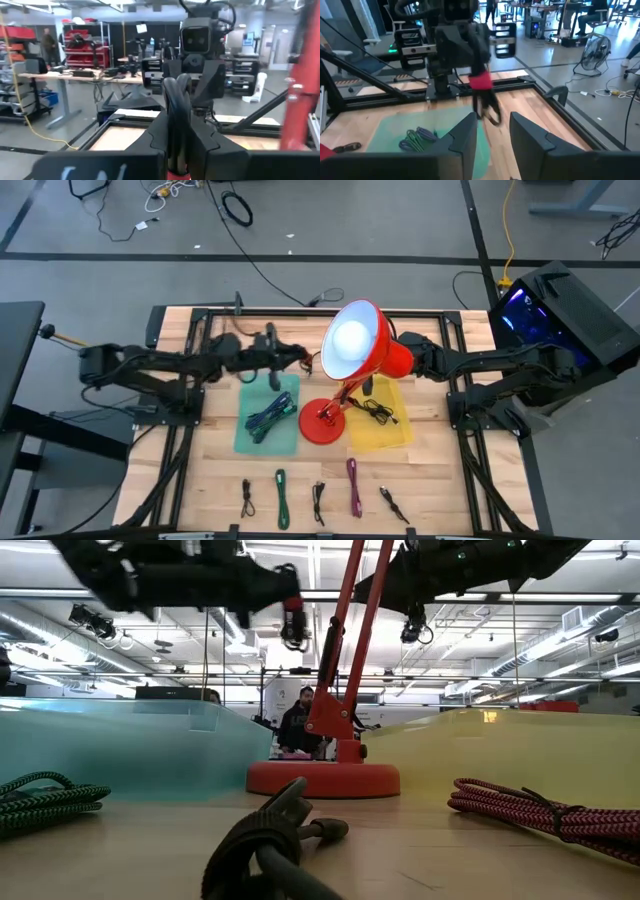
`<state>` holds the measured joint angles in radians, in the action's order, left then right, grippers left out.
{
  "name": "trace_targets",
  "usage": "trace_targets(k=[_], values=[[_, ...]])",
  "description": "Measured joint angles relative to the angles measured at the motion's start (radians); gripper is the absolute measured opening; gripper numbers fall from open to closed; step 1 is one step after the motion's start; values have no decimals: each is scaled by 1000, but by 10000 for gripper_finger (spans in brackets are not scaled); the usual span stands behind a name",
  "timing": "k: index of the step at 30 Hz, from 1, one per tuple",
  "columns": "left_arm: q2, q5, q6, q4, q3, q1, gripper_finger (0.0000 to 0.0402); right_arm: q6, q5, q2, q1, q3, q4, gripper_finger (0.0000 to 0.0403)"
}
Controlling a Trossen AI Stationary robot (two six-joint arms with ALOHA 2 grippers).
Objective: Pick & Place USB Port
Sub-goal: Put the black charger cable into the yellow bin
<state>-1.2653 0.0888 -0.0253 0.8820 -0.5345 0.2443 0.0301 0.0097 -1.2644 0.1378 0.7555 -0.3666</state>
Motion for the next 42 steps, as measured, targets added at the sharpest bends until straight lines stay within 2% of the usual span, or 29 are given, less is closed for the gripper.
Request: trace_targets(k=[7, 11, 15, 22, 24, 27, 32, 38, 42], values=[[-221, 121, 34, -1, -234, 4, 34, -12, 0, -8, 20, 0, 14, 119], [-289, 177, 32, 1, -323, 8, 34, -23, 1, -7, 36, 0, 49, 119], [-329, 186, 34, -6, -372, 8, 34, -20, -13, -7, 51, 0, 64, 119], [-374, 206, 37, 7, -419, 8, 34, -50, 2, -7, 54, -1, 52, 113], [-387, 212, 37, 9, -432, 6, 34, -46, 0, -7, 57, -2, 53, 91], [-397, 212, 28, 6, -436, 6, 34, -51, -1, -8, 59, -1, 72, 31], [-398, 204, 2, -7, -436, 9, 38, -50, 6, -8, 64, -1, 96, 30], [-399, 187, -45, -21, -436, 34, 84, -44, 43, -1, 100, 2, 175, 30], [-398, 199, -68, -45, -438, 56, 98, -38, 57, 17, 117, 0, 240, 30]])
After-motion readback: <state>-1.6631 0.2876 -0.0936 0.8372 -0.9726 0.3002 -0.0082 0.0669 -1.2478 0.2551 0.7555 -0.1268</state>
